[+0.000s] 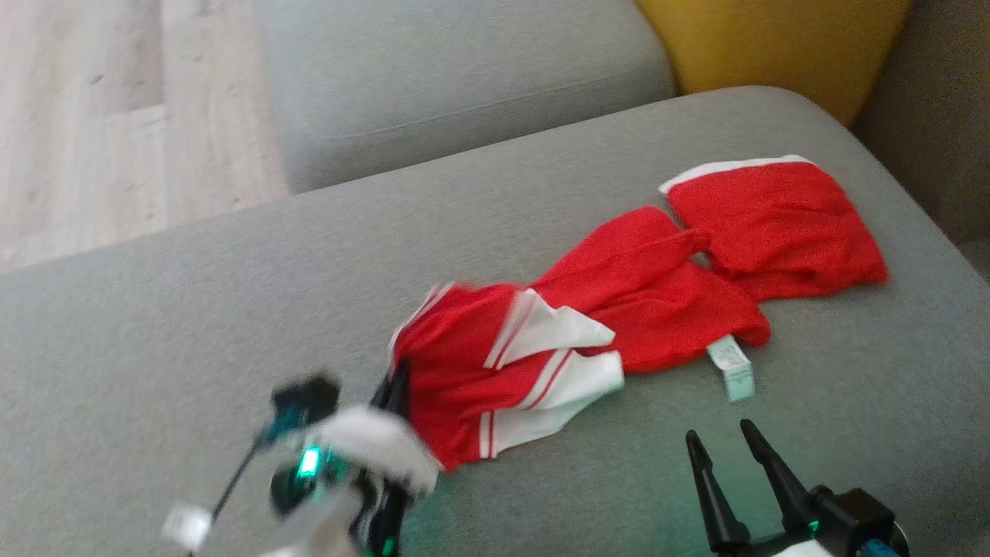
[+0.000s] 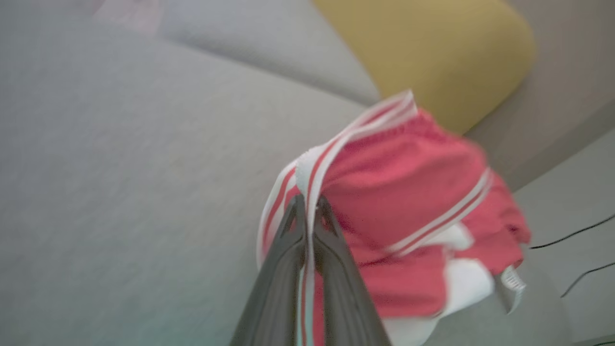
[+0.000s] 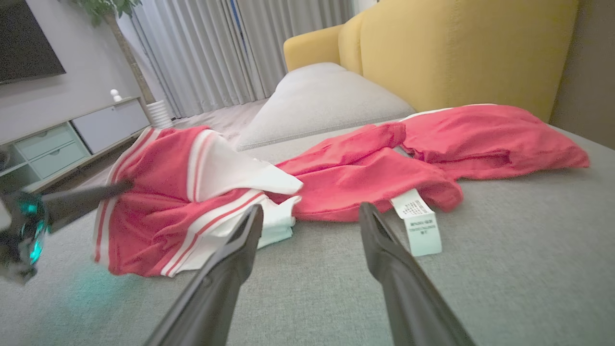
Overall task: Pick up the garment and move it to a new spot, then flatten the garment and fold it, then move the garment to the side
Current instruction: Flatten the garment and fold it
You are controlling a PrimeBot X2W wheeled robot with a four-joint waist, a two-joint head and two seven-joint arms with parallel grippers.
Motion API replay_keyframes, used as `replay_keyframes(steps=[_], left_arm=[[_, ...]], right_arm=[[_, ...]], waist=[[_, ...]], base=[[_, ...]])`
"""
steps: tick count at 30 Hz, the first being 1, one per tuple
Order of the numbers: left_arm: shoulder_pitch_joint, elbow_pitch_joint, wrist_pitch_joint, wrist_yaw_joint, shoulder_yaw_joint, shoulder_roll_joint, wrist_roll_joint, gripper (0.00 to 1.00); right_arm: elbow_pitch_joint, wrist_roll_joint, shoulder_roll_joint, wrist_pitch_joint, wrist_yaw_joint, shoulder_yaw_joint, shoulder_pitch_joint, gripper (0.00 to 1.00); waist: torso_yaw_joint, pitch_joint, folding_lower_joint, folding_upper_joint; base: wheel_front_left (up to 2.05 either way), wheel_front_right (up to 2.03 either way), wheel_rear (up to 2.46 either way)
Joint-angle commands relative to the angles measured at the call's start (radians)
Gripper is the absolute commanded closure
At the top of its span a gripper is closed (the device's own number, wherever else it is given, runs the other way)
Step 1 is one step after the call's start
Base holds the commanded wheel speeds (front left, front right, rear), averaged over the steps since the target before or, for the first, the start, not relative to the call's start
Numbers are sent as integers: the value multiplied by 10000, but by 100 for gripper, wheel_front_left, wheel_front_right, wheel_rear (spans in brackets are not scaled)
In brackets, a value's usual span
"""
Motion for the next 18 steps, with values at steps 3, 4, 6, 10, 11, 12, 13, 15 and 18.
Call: replay_keyframes(steps=[3,4,6,10,11,12,13,15,18], left_arm=[[287,-57,-211,63,405,415,137,100],[511,-57,-224,99,443,526,332,100],[861,-359,-232,318,874,755,939,100],[1744,-1265,-235,654,1714,902,2261,2],[2117,-1629,-236,754,1911,892,2858,0],[2266,-1776,-237,812,1957,894,3146,0],[2377,-1936,-237,885,1991,912,3456,0],[2520,-2315,-237,1116,2119,997,4103,0],[2555,-3046,-237,1565,2228,1256,5271,0]], right_arm=[[-347,56,47,-111,-7,125,-369,0],[-354,48,40,-111,-7,110,-365,0],[-383,68,15,-111,-7,100,-332,0],[-418,87,-30,-111,-7,96,-255,0],[-431,88,-38,-111,-7,144,-244,0],[-433,92,-46,-111,-7,172,-242,0],[-439,93,-56,-111,-7,190,-240,0],[-455,95,-69,-111,-7,194,-234,0],[-469,107,-101,-111,-7,202,-230,0]], waist=[[509,133,0,0],[612,149,0,0],[833,174,0,0],[1193,219,0,0],[1303,231,0,0],[1342,237,0,0],[1383,243,0,0],[1454,254,0,0],[1518,274,0,0]], base=[[0,0,0],[0,0,0],[0,0,0],[0,0,0],[0,0,0],[0,0,0],[0,0,0],[0,0,0],[0,0,0]])
